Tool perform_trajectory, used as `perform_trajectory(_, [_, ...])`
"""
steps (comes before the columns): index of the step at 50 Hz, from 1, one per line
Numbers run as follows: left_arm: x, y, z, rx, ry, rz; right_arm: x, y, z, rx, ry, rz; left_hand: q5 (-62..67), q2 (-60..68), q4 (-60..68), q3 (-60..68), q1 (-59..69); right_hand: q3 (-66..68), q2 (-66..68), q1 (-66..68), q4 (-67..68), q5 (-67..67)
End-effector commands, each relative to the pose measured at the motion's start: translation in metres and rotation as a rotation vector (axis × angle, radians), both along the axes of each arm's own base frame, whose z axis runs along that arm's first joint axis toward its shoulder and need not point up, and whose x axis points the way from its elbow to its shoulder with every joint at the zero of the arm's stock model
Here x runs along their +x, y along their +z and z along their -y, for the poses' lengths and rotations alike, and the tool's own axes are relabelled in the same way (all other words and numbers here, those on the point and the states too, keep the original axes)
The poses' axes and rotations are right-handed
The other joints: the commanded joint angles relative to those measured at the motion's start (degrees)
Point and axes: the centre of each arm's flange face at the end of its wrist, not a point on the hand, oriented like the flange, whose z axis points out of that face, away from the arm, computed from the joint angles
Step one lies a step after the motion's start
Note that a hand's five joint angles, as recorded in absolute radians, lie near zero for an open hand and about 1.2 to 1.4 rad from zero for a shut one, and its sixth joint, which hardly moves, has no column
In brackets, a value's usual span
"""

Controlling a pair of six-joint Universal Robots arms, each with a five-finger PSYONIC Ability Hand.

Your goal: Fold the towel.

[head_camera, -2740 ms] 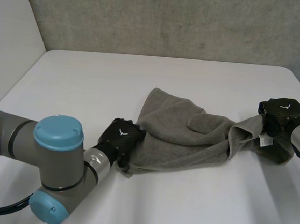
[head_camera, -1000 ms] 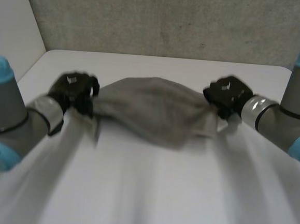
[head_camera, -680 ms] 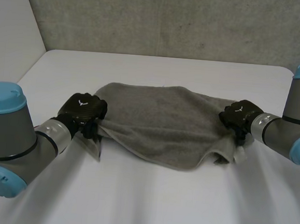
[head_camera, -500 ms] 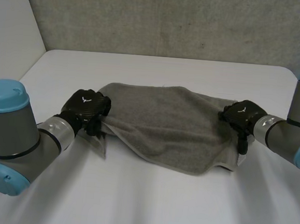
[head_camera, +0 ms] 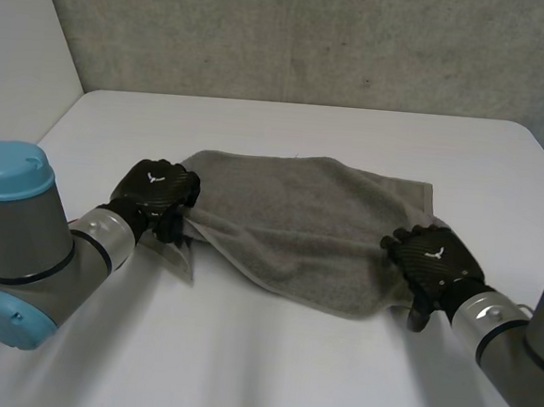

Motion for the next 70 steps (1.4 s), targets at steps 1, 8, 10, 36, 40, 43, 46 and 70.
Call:
perform_trajectory(1, [0.0, -0.001, 0.0, 0.003, 0.002, -0.002, 0.008, -0.025, 0.005, 0.019, 0.022, -0.009, -16.03, -4.06, -7.29, -8.8, -1.11, -0.46, -0.21, 0.34, -0.09, 1.3])
perform_trajectory(8, [0.0, -0.001, 0.001, 0.001, 0.001, -0.003, 0.015, -0.022, 0.022, -0.078, 0.0, 0.002, -16.03, -4.06, -7.29, -8.8, -1.11, 13.97, 14.22, 14.77, 14.34, 15.72])
perform_trajectory(10, [0.001, -0.002, 0.001, 0.003, 0.004, -0.002, 0.016, -0.023, 0.026, -0.084, -0.014, -0.002, -16.03, -4.06, -7.29, -8.8, -1.11, 16.34, 16.59, 17.14, 16.71, 18.1])
perform_trajectory(36, [0.002, -0.009, 0.004, 0.007, 0.009, 0.002, 0.003, 0.009, 0.042, -0.163, -0.099, -0.024, -16.03, -4.06, -7.29, -8.8, -1.11, 24.94, 25.19, 25.74, 25.31, 26.7])
perform_trajectory(40, [0.002, -0.01, 0.004, 0.008, 0.007, 0.004, -0.002, 0.008, 0.046, -0.155, -0.098, -0.036, -16.03, -4.06, -7.29, -8.8, -1.11, 63.59, 63.84, 64.39, 63.96, 65.34])
perform_trajectory(43, [0.002, -0.012, 0.004, 0.011, 0.006, 0.009, -0.002, 0.008, 0.045, -0.148, -0.079, -0.063, -16.03, -4.06, -7.29, -8.8, -1.11, 63.74, 63.99, 64.54, 64.11, 65.5])
perform_trajectory(46, [0.002, -0.016, 0.005, 0.006, 0.004, 0.015, -0.002, 0.01, 0.045, -0.14, -0.072, -0.064, -16.03, -4.06, -7.29, -8.8, -1.11, 63.74, 63.99, 64.54, 64.11, 65.5])
perform_trajectory(70, [0.012, -0.028, 0.018, -0.099, 0.106, 0.199, -0.033, 0.039, 0.066, -0.19, -0.16, -0.056, -67.98, -56.01, -59.25, -60.75, -53.06, 63.74, 63.99, 64.54, 64.11, 65.5])
